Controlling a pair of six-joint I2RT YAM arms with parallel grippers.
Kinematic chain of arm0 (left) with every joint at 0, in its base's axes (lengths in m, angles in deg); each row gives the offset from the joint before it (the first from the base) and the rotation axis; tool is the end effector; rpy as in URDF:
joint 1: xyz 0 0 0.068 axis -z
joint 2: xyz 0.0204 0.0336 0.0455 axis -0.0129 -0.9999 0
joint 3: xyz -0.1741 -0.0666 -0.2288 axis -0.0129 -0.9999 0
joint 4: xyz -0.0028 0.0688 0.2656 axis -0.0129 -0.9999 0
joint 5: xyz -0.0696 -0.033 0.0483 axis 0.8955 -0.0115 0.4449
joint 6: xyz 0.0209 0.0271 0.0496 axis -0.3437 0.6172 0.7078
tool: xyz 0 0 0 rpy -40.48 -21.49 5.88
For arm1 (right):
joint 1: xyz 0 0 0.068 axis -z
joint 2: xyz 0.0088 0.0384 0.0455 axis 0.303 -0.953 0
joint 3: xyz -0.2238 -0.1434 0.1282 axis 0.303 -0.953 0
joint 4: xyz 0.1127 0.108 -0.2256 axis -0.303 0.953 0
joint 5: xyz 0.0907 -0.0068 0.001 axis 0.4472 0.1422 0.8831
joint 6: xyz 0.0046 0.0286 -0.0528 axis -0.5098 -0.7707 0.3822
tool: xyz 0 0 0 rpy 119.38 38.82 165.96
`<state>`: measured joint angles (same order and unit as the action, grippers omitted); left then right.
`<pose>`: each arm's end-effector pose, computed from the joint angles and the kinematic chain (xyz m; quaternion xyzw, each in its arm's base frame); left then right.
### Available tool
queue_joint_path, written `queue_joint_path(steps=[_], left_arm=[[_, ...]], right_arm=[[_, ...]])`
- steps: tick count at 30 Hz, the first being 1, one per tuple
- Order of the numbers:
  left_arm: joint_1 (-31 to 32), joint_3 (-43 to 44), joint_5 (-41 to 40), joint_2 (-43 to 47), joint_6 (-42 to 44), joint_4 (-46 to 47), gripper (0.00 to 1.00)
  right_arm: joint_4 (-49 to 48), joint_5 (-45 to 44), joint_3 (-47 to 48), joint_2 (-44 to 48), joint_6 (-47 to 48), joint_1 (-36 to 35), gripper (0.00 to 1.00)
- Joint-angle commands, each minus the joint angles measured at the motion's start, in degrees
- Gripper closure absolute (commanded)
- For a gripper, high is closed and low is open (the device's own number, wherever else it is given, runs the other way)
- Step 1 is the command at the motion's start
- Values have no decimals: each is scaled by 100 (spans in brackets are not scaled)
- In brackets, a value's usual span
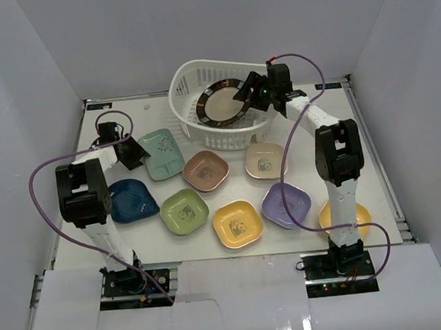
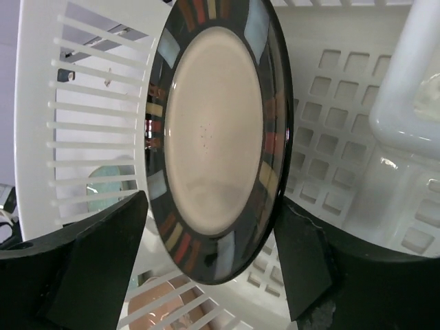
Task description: Place the plates into the plastic bin on the countertop
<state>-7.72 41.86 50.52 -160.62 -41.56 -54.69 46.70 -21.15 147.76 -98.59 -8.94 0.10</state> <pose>0.4042 0.0395 0.1636 -0.3022 0.9043 -0.1687 0.2497 0.5242 0.1771 0.2562 0.0917 0.8368 0.3438 0.4161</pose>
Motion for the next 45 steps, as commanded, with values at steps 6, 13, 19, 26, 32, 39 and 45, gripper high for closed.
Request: queue_joint_path(steps=[6, 13, 19, 26, 32, 39, 45], left_arm=[[-49, -45, 247, -159, -245, 449, 72], [-294, -247, 405, 51, -394, 695, 100], [-409, -554, 704, 903, -640, 985, 100], [-435, -862, 1099, 2239, -965, 1241, 100], [-435, -897, 1039, 3574, -984, 1258, 100], [-296, -1029, 1608, 4350, -738, 1135, 100], [354, -872, 2040, 4139, -764, 1258, 100]], right_arm=[[-251, -103, 134, 945, 542, -136, 3], [93, -165, -163, 1375, 1105, -241, 10], [445, 90, -278, 1341, 1386, -268, 10], [234, 151, -489, 1499, 1465, -329, 4], [339, 634, -577, 2026, 1878, -697, 2], [357, 1178, -683, 2545, 2187, -1550, 8], [426, 1049, -297, 2353, 2204, -2025, 8]])
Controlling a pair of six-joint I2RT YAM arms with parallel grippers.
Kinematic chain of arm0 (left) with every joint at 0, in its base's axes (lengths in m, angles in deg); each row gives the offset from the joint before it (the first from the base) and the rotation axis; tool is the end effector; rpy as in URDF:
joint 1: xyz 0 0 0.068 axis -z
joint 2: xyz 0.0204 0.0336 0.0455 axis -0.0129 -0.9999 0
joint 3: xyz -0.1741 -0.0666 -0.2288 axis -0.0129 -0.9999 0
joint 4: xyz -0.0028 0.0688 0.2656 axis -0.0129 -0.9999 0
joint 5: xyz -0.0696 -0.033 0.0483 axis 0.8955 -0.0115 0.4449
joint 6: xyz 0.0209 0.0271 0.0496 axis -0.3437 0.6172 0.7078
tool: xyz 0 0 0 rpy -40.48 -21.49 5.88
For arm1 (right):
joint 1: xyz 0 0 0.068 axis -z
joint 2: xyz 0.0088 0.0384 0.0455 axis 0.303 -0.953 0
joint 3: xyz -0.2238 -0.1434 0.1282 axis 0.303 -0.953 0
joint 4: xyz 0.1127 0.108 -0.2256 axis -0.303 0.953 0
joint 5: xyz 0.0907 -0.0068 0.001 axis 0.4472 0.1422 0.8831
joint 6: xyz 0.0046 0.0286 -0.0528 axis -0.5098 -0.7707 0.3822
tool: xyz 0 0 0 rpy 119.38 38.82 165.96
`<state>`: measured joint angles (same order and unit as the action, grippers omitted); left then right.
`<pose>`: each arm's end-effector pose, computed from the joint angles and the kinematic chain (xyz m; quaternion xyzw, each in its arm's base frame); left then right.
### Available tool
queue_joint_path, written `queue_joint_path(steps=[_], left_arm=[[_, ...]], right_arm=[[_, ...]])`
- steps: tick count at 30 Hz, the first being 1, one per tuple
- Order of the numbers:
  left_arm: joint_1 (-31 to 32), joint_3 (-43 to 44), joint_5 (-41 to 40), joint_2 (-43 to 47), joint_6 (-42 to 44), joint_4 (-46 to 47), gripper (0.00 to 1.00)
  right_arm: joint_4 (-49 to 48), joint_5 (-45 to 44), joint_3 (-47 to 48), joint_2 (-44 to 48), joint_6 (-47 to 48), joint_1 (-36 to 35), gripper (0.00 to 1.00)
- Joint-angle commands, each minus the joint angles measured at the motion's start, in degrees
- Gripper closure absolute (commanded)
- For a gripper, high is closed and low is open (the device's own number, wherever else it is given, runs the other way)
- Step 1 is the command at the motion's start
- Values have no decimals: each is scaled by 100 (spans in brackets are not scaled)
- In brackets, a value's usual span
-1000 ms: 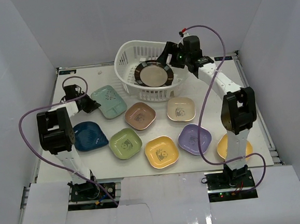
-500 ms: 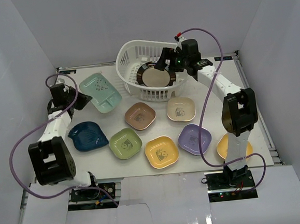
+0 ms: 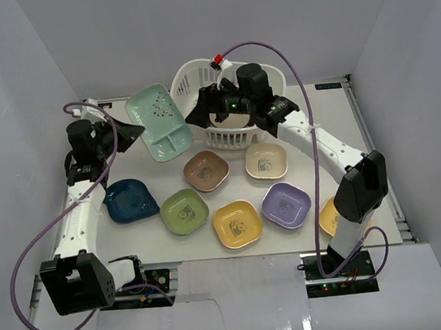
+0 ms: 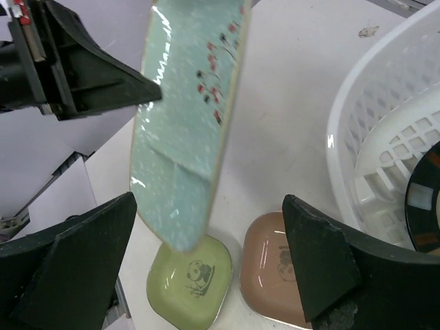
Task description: Place the plates into the plastic bin on the countertop
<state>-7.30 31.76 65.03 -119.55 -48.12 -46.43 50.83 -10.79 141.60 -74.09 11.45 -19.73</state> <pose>0.2804 0.0116 0.3562 -0.1851 0.7757 -0.3483 0.4927 0.3443 0.2862 0.4162 -0.2561 0.7235 0.4369 0.4691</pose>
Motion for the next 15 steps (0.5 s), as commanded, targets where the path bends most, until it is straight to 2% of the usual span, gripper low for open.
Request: queue_joint_path(steps=[1, 4, 5, 8, 9, 10, 11, 12, 13, 15], left_arm=[[549, 165, 650, -3, -152, 493, 100], [954, 218, 694, -83, -205, 546, 100], [990, 200, 686, -74, -231, 572, 100], [1078, 165, 729, -65, -249, 625, 100], [1087, 156, 764, -74, -257, 625, 100], [1096, 139, 782, -82, -266, 617, 100], [1096, 95, 817, -74, -266, 617, 100], [1096, 69, 800, -48, -266, 608, 96], [1096, 42, 800, 14, -249, 608, 85], [1096, -19, 844, 58, -161, 564, 72]], right_arm=[[162, -136, 390, -220, 182, -104, 7], [190, -505, 374, -274, 174, -166, 0], [120, -576, 321, -257, 156, -183, 6], [-99, -814, 93, -151, 51, -192, 44], [-153, -910, -21, -99, 7, -192, 76], [-188, -980, -57, -72, -20, -192, 87], [-214, -1060, -84, -63, -63, -192, 92], [-232, -1182, -84, -63, -99, -192, 92], [-232, -1244, -84, -54, -125, -175, 92], [-276, -1341, -58, -80, -247, -122, 92]])
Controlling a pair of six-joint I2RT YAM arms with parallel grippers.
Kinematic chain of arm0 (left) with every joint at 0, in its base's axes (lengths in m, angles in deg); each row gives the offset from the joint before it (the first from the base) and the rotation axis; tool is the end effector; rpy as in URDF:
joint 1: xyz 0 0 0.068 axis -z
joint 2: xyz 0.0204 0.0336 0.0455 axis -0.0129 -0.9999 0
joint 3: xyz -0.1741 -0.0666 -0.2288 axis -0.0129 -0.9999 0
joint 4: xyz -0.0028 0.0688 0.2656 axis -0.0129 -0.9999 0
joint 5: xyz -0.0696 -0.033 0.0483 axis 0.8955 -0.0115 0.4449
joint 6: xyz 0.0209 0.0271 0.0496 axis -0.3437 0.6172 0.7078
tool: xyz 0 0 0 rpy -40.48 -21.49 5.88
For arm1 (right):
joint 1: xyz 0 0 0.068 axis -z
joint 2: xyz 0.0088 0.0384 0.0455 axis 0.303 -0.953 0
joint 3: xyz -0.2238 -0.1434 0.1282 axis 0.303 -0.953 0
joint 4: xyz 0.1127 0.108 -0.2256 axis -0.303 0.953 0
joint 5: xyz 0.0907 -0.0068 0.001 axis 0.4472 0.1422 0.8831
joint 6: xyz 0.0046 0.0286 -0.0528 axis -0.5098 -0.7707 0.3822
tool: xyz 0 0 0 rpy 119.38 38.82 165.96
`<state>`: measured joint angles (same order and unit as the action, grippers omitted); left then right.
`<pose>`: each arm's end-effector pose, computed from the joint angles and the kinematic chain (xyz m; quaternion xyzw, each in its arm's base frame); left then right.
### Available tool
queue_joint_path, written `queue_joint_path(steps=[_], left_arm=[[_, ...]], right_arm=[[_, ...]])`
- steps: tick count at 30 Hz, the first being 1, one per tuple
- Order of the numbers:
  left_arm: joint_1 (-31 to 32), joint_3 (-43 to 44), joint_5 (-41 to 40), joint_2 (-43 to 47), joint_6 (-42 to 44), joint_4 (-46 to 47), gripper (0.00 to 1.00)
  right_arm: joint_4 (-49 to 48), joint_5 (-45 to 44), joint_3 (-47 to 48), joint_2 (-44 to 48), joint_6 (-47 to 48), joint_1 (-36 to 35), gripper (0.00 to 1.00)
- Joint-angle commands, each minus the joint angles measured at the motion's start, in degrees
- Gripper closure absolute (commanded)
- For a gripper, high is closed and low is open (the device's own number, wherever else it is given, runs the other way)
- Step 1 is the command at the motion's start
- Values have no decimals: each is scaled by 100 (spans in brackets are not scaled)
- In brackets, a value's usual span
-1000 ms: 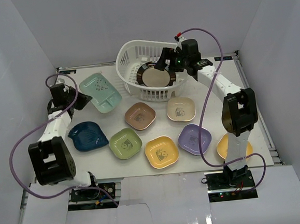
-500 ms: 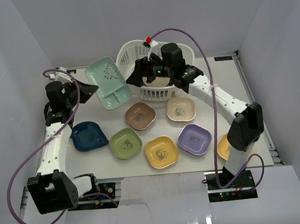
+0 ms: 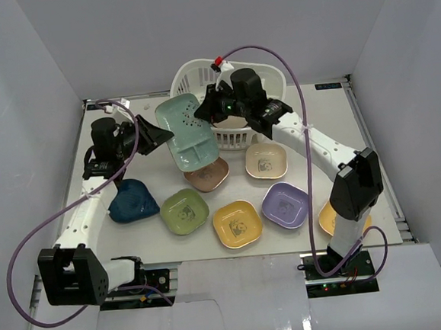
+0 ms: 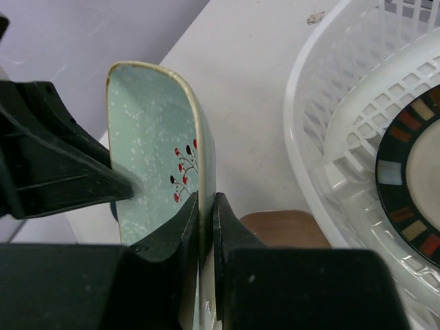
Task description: Place the plates into the plastic bin on the countertop
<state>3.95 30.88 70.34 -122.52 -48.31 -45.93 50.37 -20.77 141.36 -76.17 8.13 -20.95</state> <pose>0.2870 -0.0477 0.3383 -0.0928 0.8022 -0.4220 0.4121 0.3532 0.2961 0.3993 -0.1905 0.7575 0.3974 0.4816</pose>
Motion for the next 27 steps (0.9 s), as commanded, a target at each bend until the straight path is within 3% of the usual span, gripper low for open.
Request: queue_joint_path(steps=[1, 2, 4, 5, 11, 16, 19, 23, 27], left_arm=[[-29, 59, 374, 364, -106, 479, 61], [-29, 50, 548, 364, -71, 444, 39], [-21, 24, 690, 373, 139, 216, 20], [-21, -19, 717, 443, 244, 102, 17], [146, -90, -274, 900, 1070, -1469, 15], [269, -406, -1747, 1278, 1098, -2298, 16], [269, -424, -3050, 1454, 686, -2903, 26], [269, -433, -3879, 1787, 115, -3501, 26], [269, -521, -4502, 2034, -298, -3968, 13]], right_arm=[[-230, -325, 123, 101, -3, 122, 92], [-248, -290, 203, 57, -108, 202, 92], [-309, -159, 570, -145, -425, 508, 92], [-318, -89, 747, -241, -548, 623, 92], [-195, 132, 2188, -1331, -1399, 1502, 92], [-195, 18, 2313, -1903, -1586, 1934, 92], [-221, 18, 2453, -2219, -1586, 1996, 92], [-178, 9, 2708, -2623, -1498, 2013, 92], [-186, 97, 2674, -2817, -1516, 2031, 92]])
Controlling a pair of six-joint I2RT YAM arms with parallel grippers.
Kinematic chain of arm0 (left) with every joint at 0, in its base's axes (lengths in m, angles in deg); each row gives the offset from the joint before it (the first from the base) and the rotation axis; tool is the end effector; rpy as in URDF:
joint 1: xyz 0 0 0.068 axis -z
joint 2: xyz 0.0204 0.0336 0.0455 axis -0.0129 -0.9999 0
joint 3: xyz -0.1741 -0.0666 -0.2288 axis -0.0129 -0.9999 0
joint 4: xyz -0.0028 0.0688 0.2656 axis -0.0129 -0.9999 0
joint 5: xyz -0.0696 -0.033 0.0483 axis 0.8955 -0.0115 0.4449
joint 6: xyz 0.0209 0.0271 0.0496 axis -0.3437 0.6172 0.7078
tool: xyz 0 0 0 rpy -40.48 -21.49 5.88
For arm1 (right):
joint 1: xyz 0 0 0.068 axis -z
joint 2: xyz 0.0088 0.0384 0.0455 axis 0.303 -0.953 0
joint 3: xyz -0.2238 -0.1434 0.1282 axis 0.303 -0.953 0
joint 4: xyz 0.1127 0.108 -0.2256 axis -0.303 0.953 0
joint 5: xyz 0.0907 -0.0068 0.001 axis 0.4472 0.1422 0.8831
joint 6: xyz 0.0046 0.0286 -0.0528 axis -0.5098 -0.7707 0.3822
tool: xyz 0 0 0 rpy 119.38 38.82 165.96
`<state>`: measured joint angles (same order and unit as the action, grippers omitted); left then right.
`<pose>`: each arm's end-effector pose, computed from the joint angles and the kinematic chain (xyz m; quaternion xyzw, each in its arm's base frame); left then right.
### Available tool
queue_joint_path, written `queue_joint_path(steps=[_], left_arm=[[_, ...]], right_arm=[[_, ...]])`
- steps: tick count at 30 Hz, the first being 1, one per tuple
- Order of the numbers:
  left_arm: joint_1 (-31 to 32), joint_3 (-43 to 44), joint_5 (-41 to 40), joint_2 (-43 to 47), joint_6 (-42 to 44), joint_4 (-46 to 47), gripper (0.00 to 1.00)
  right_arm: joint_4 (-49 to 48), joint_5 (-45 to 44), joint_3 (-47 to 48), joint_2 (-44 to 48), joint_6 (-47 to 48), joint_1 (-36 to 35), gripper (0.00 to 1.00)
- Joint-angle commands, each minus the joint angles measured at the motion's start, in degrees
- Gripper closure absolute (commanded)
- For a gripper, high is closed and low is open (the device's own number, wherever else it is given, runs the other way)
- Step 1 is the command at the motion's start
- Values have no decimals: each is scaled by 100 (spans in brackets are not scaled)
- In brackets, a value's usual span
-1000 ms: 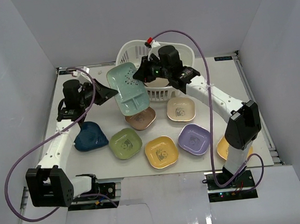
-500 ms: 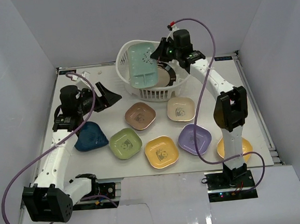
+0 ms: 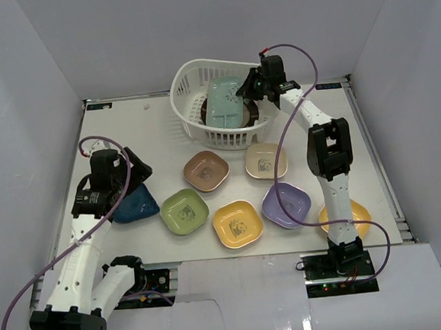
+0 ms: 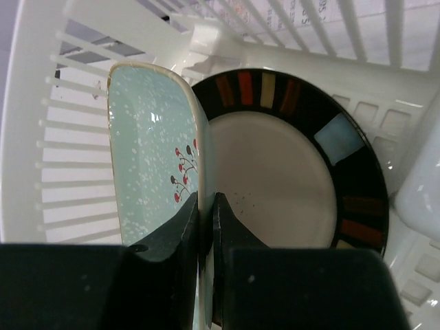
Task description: Place the plates into the plastic bin on the countertop
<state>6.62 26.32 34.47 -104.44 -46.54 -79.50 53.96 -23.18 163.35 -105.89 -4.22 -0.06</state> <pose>0.1887 -0.0219 0.3185 -0.2577 0.8732 -0.1374 0.3902 0.5556 0.1871 0.2733 0.0640 0.8357 0.3169 0.4439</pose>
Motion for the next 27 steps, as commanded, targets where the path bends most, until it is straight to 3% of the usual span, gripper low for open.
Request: queue_joint_path(steps=[1, 4, 10, 13, 16, 22, 25, 27], left_arm=[[3, -108, -1013, 313, -537, -699, 11], [3, -274, -1347, 446, -713, -954, 9], [-85, -723, -1191, 306, -1450, -1472, 6], [-312, -934, -777, 253, -1793, -1578, 7], [-436, -1013, -618, 95, -2023, -1858, 8], [-708, -1653, -285, -160, -2506, -1799, 5], [-718, -1848, -450, -117, -2726, -1440, 4], [-919, -1857, -556, -99, -2928, -1298, 4]], right_arm=[[-571, 337, 379, 138, -289, -50, 92], [-703, 337, 159, 120, -316, -59, 92], [-685, 232, -96, 102, -149, -103, 74], [-755, 197, -245, 164, -123, -129, 58], [-773, 214, -272, 173, -105, -190, 48], [-703, 241, -237, 383, 237, -349, 11], [-589, 502, -114, 506, 501, -419, 3], [-519, 697, -62, 559, 659, -445, 3]])
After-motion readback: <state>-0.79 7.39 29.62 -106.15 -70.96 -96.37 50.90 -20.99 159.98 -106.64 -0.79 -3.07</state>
